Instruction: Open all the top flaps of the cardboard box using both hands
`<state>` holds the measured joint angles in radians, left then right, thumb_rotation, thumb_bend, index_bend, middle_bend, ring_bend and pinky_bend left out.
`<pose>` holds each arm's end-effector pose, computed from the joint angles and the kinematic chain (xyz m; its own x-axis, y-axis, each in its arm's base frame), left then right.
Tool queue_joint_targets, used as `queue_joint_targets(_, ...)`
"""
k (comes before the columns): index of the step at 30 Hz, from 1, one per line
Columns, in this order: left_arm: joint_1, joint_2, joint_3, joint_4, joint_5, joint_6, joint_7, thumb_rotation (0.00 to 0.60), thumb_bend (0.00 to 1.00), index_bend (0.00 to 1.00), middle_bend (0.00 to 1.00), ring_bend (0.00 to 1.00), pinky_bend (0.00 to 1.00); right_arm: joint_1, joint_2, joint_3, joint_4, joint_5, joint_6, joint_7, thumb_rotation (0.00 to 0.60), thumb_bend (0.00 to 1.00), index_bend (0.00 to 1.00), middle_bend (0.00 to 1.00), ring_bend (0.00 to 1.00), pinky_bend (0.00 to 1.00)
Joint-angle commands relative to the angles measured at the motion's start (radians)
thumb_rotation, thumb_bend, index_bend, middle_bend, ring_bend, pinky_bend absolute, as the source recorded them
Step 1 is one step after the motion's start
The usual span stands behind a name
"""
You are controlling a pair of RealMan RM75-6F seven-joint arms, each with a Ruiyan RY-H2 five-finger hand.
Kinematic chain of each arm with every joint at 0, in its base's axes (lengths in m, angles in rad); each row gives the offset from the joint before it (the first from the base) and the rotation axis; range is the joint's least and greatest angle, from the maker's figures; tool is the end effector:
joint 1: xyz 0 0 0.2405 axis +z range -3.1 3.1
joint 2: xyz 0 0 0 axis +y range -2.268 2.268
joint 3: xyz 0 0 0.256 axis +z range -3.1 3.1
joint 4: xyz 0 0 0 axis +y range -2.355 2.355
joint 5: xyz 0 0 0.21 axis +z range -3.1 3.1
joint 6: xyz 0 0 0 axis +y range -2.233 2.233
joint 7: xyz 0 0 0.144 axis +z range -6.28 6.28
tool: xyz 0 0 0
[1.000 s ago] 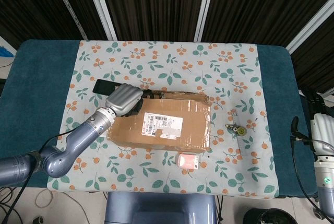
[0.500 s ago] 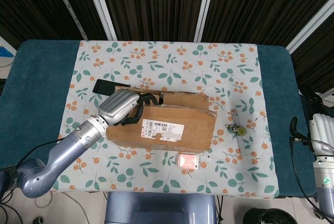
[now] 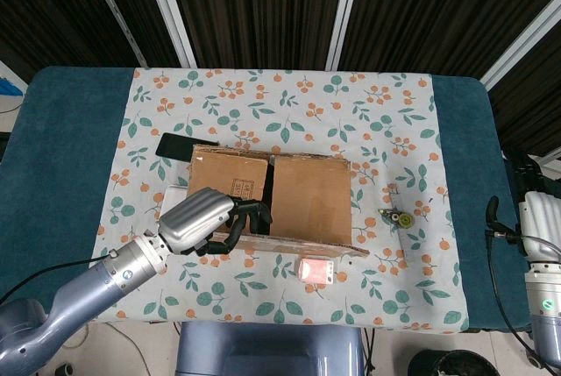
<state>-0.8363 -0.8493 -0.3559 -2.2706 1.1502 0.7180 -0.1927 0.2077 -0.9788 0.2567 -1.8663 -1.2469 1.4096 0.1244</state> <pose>-0.0090 0.2705 0.1273 0.1435 0.5782 0.8032 0.8332 -0.5085 0.2172 -0.2547 -0.2481 0.2084 0.0978 0.1408 0.9852 -0.9952 0.0201 0.0959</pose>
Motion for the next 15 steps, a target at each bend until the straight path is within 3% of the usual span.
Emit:
queue_joint_targets(1, 0.029, 0.025, 0.012, -0.038, 0.038, -0.038, -0.087, 0.600, 0.80, 0.33, 0.47, 0.45, 0.52, 0.000, 0.001, 0.002, -0.001, 0.001, -0.001, 0.004, 0.600, 0.69, 0.00, 0.00, 0.03, 0.22)
queue_joint_targets(9, 0.069, 0.057, 0.040, -0.051, 0.163, -0.105, -0.219, 0.600, 0.77, 0.32, 0.47, 0.44, 0.52, -0.001, 0.002, 0.004, 0.002, -0.001, 0.002, -0.001, 0.600, 0.69, 0.00, 0.00, 0.03, 0.22)
queue_joint_targets(11, 0.086, 0.065, 0.042, -0.045, 0.200, -0.089, -0.245, 0.600, 0.73, 0.32, 0.46, 0.43, 0.51, -0.002, 0.003, 0.004, 0.000, -0.001, 0.002, 0.000, 0.600, 0.69, 0.00, 0.00, 0.03, 0.22)
queue_joint_targets(15, 0.128, 0.074, 0.050, -0.013, 0.239, -0.010, -0.244, 0.600, 0.51, 0.27, 0.37, 0.35, 0.42, -0.002, 0.004, 0.005, -0.001, 0.002, -0.002, 0.002, 0.600, 0.68, 0.00, 0.00, 0.03, 0.22)
